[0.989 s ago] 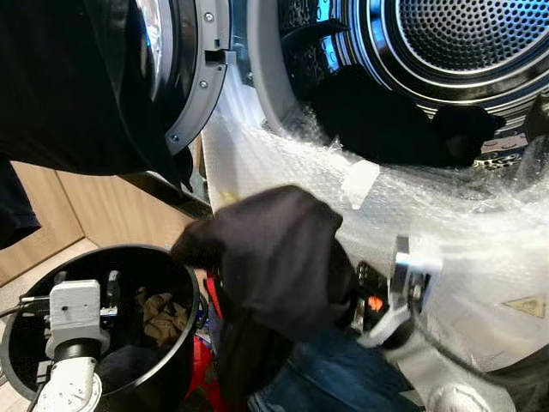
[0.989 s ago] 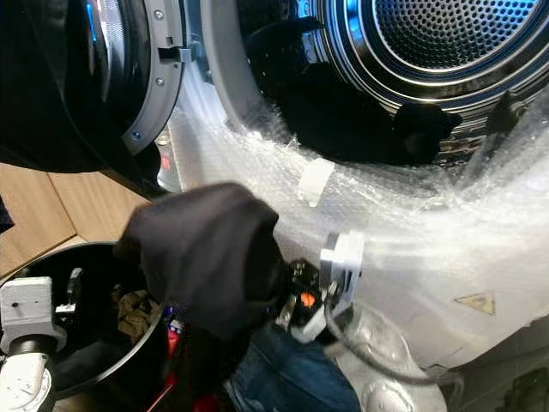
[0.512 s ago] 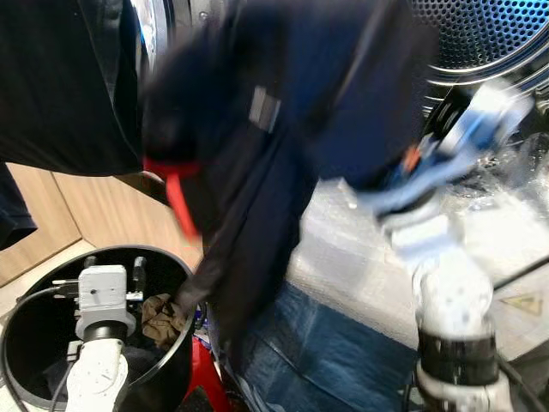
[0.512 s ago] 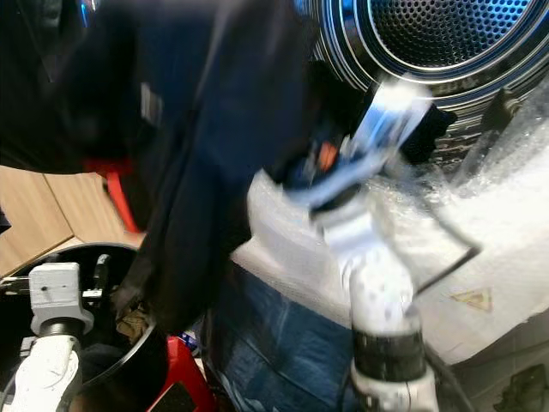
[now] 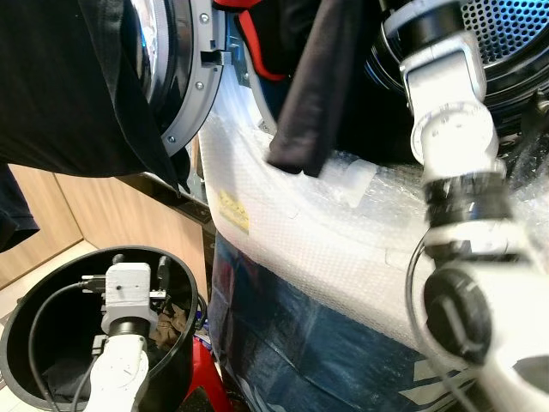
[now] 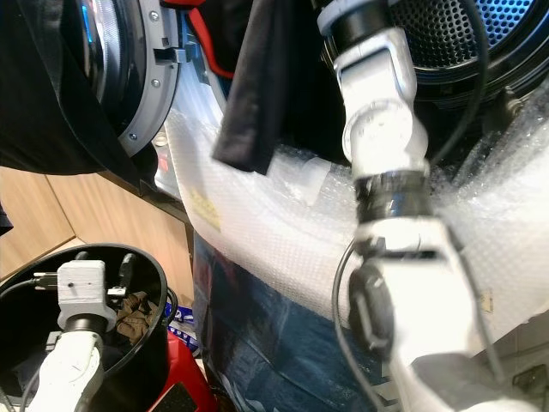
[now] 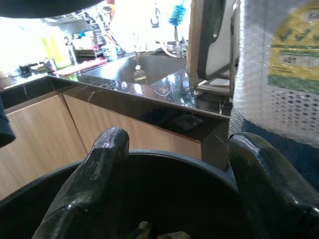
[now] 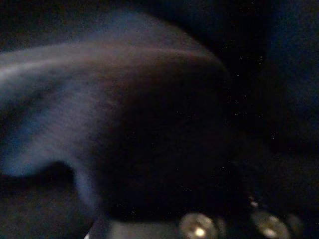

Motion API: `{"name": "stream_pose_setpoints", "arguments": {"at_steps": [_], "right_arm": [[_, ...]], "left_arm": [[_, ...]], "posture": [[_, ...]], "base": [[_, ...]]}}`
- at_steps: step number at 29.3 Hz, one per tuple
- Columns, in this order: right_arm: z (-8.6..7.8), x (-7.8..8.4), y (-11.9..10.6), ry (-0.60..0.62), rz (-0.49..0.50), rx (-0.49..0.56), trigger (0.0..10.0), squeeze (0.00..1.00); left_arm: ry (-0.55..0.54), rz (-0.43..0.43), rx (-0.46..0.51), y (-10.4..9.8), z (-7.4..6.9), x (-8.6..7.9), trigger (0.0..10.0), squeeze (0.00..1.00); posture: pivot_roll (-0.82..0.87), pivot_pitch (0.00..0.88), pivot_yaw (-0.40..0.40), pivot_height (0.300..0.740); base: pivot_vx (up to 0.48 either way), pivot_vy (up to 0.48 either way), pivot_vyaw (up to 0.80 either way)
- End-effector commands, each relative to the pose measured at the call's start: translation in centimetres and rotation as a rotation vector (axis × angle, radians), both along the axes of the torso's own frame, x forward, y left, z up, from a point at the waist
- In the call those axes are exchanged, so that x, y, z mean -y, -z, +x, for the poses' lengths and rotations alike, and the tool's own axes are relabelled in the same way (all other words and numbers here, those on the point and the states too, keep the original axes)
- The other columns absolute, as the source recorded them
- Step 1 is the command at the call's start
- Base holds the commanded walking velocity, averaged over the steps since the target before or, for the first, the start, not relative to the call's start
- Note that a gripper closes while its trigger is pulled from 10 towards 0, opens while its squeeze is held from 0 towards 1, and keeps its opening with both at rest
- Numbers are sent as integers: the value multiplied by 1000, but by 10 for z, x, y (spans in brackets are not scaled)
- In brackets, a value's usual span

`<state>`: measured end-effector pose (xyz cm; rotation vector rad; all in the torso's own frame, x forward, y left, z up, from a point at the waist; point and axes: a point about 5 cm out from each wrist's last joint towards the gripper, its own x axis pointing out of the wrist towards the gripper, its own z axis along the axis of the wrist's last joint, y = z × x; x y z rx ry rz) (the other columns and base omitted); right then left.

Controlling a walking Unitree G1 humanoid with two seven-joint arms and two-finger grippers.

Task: Clothes washing

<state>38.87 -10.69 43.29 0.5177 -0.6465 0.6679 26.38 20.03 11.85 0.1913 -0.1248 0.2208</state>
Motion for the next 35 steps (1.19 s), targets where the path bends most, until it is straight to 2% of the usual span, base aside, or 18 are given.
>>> {"name": "stream_pose_setpoints", "arguments": {"at_steps": [1, 3, 6, 10, 11, 12, 13, 14, 15, 19, 20, 22, 23, 24, 25, 26, 30, 35], "right_arm": [[-1, 5, -14, 68, -22, 19, 0, 0], [8, 14, -11, 201, -71, -77, 0, 0], [14, 25, -10, 308, -100, -144, 0, 0], [17, 57, -11, 514, -29, -272, 0, 0], [16, 76, -11, 638, 29, -320, 0, 0], [15, 82, -11, 677, 56, -336, 0, 0], [11, 97, -14, 814, 81, -340, 0, 0], [8, 107, -15, 907, 96, -335, 0, 0], [1, 116, -24, 1030, 58, -271, 0, 0], [4, 111, -21, 989, 66, -290, 0, 0], [9, 101, -14, 926, 25, -313, 0, 0], [15, 91, -5, 876, -7, -339, 0, 0], [19, 80, 2, 839, -62, -349, 0, 0], [22, 74, 7, 789, -55, -371, 2157, 0], [24, 69, 10, 752, -47, -387, 2157, 0], [26, 61, 14, 712, -84, -387, 10000, 0], [32, 40, 32, 650, -185, -396, 10000, 0], [36, 29, 53, 630, -251, -427, 10000, 4]], "left_arm": [[14, 19, -11, 1, 1, 5, 10000, 0], [16, 14, -14, 1, 1, 6, 10000, 0], [18, 12, -16, 2, 0, 7, 10000, 0], [15, 6, -26, 4, -2, 8, 10000, 0], [15, 6, -27, 4, -2, 8, 10000, 0], [15, 7, -27, 4, -2, 9, 10000, 0], [14, 12, -31, 5, -2, 9, 10000, 0], [14, 16, -33, 5, -2, 9, 10000, 0], [7, 21, -37, 6, -3, 8, 10000, 0], [-1, 14, -36, 6, -3, 8, 10000, 0], [-1, 12, -37, 6, -4, 8, 10000, 0], [9, 17, -40, 6, -3, 9, 10000, 0], [15, 20, -41, 6, -3, 10, 10000, 0], [17, 22, -40, 5, -3, 10, 10000, 0], [18, 23, -40, 5, -3, 10, 10000, 0], [19, 23, -40, 4, -2, 11, 10000, 0], [33, 39, -50, 5, -1, 13, 10000, 0], [55, 37, -56, 6, -1, 16, 10000, 0]], "posture": [[144, 0, -70, 740], [139, 0, -70, 740], [140, 0, -72, 740], [131, 1, -72, 740], [133, 1, -74, 740], [133, 1, -75, 740], [133, 4, -81, 740], [133, 4, -81, 740], [133, 1, -85, 740], [125, 9, -85, 740], [123, 9, -85, 740], [122, 10, -84, 740], [124, 9, -86, 740], [125, 11, -86, 740], [124, 11, -85, 740], [123, 12, -83, 740], [126, 11, -86, 740], [130, 14, -87, 740]], "base": [[0, 0, 0], [0, 0, 0], [0, 0, 0], [0, 0, 0], [0, 0, 0], [0, 0, 0], [0, 0, 0], [0, 0, 0], [0, 0, 0], [0, 0, 0], [0, 0, 0], [0, 0, 0], [0, 0, 0], [0, 0, 0], [0, 0, 0], [0, 0, 0], [0, 0, 0], [0, 0, 0]]}}
